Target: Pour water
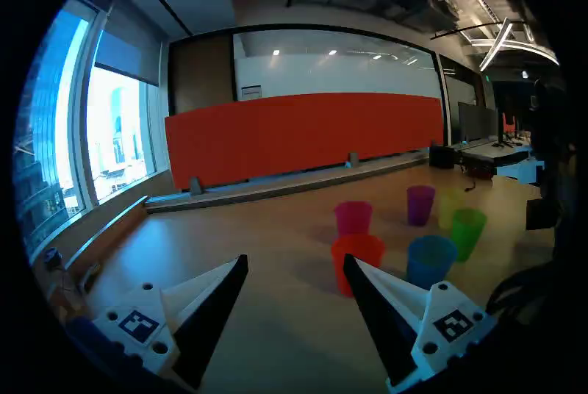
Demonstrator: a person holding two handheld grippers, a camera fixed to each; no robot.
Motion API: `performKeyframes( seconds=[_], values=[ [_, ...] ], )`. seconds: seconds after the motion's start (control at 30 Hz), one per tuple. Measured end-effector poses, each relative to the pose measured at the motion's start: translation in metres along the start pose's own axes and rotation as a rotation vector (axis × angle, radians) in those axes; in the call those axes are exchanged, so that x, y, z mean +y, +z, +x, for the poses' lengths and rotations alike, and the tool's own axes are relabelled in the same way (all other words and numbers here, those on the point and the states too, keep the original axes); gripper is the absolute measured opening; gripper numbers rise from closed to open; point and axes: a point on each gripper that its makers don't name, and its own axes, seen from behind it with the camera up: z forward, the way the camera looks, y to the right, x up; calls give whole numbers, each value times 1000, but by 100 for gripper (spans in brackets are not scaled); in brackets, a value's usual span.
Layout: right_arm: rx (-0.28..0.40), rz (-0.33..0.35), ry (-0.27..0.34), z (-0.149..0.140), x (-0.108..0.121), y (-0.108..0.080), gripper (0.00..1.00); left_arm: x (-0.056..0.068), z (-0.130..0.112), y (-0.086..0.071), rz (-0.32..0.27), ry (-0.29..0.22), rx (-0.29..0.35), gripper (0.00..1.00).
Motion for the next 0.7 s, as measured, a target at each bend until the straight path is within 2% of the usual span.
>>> performKeyframes(
  seconds=[0.17, 0.27, 0.47, 0.7],
  values=[
    [64, -38, 52, 15, 8, -1, 100, -9, 12, -3, 46, -32, 44, 96],
    [107, -82, 76, 26, 17, -3, 100, -9, 19, -4, 59, -48, 62, 96],
    [178, -164, 99, 47, 32, -11, 100, -12, 33, -8, 87, -59, 99, 96],
    [241, -217, 115, 63, 39, -20, 100, -18, 45, -9, 133, -63, 146, 96]
  ],
)
